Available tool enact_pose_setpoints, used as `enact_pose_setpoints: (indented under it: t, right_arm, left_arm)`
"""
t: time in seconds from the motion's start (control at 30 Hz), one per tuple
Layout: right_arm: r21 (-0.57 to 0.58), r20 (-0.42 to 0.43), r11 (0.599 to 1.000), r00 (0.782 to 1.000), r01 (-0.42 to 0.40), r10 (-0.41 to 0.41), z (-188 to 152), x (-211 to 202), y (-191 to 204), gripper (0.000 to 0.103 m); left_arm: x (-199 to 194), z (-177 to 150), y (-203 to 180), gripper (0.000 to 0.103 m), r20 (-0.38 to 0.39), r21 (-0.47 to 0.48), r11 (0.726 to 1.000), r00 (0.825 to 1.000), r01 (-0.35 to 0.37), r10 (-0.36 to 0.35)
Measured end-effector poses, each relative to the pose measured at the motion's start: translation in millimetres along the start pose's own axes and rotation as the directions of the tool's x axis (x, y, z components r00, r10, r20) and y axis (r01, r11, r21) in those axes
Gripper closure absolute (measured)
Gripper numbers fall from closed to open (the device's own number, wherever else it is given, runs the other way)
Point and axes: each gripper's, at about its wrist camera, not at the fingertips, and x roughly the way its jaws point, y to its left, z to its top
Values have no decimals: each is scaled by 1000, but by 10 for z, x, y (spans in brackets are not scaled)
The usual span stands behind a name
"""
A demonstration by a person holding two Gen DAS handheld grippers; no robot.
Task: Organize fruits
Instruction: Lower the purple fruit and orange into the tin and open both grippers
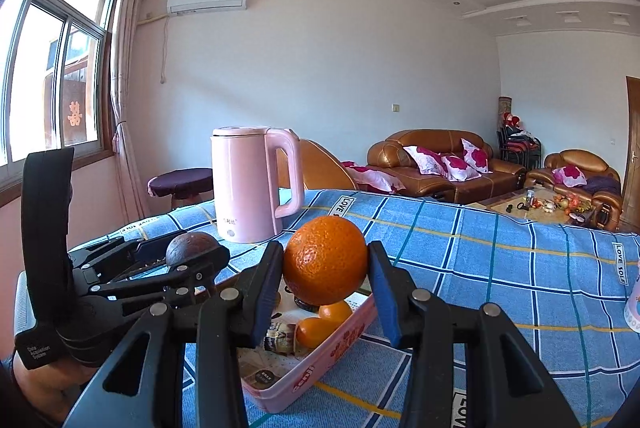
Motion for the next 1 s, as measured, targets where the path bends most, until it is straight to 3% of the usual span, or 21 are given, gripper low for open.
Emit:
enact_pose_setpoints:
  t: [0.53,1.0]
  right_arm:
    - [1,-120,1000,993,-7,7,-162,415,180,58]
    - [22,-255,1000,967,-18,23,-331,690,178,58]
  left_arm:
    - [160,-74,181,52,-69,14,1000,998,10,-9]
    - [400,-208,111,51,-174,60,997,984,39,-28]
